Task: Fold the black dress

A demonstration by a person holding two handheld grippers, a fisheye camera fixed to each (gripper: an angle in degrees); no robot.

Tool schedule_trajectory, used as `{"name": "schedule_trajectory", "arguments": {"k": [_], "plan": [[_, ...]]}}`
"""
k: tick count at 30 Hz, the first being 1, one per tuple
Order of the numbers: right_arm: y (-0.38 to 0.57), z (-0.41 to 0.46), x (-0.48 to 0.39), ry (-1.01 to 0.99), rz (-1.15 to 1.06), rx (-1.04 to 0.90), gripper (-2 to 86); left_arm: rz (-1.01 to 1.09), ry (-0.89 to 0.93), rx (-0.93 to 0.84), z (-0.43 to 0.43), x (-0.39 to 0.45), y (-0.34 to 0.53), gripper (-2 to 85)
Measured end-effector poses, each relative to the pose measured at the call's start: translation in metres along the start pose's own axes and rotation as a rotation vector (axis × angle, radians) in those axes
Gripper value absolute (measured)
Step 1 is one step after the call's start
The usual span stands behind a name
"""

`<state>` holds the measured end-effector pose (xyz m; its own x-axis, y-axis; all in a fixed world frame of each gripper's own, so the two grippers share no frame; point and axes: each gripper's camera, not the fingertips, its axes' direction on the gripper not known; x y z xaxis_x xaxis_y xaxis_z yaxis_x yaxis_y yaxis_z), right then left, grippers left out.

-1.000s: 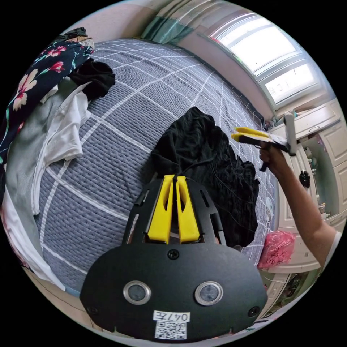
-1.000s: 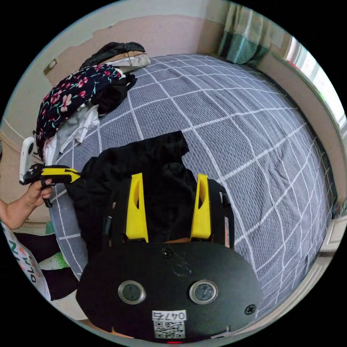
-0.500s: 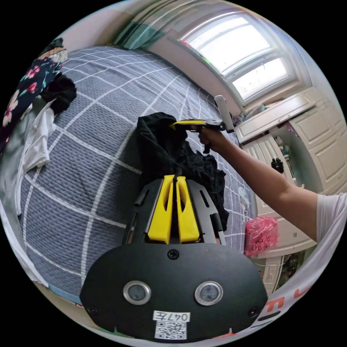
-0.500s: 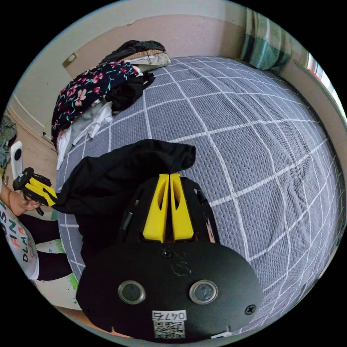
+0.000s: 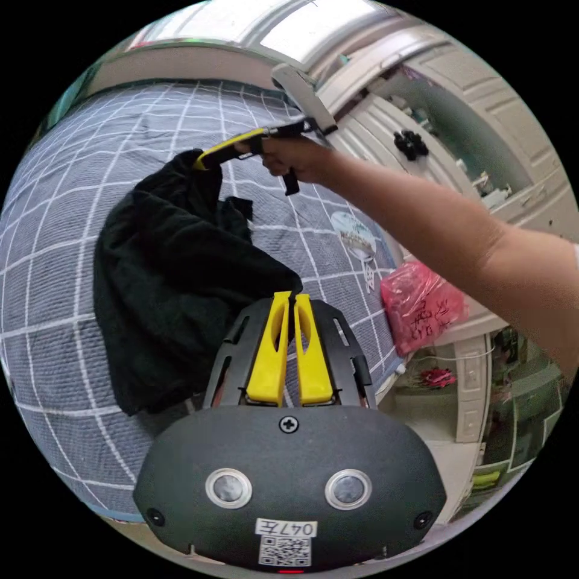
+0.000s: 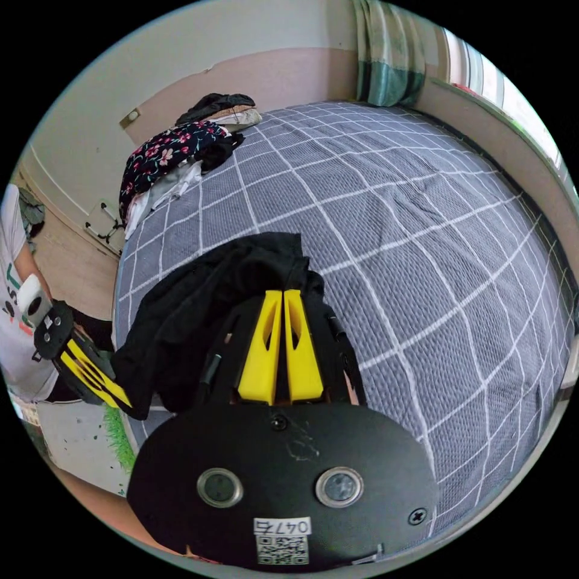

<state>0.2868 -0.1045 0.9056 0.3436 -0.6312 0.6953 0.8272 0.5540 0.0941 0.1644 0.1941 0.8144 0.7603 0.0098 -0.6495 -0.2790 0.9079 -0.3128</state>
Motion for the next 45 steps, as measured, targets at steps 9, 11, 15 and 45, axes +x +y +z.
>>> {"name": "schedule_trajectory", "arguments": {"k": [9,11,15,45], "plan": [[0.134,-0.002,0.020,0.094,0.361,0.107,4.4,0.123,0.103,-0.135,0.059,0.043,0.011,10.2],[0.150,-0.038,-0.012,0.203,0.383,0.279,1.8,0.140,0.131,-0.160,0.048,0.054,0.011,11.4],[0.106,-0.038,-0.075,0.179,0.168,0.290,0.4,0.143,0.157,-0.125,0.006,0.055,0.015,11.3],[0.369,0.012,-0.271,0.000,1.071,0.254,15.3,-0.212,-0.152,-0.032,-0.073,-0.156,-0.033,22.3]]}}
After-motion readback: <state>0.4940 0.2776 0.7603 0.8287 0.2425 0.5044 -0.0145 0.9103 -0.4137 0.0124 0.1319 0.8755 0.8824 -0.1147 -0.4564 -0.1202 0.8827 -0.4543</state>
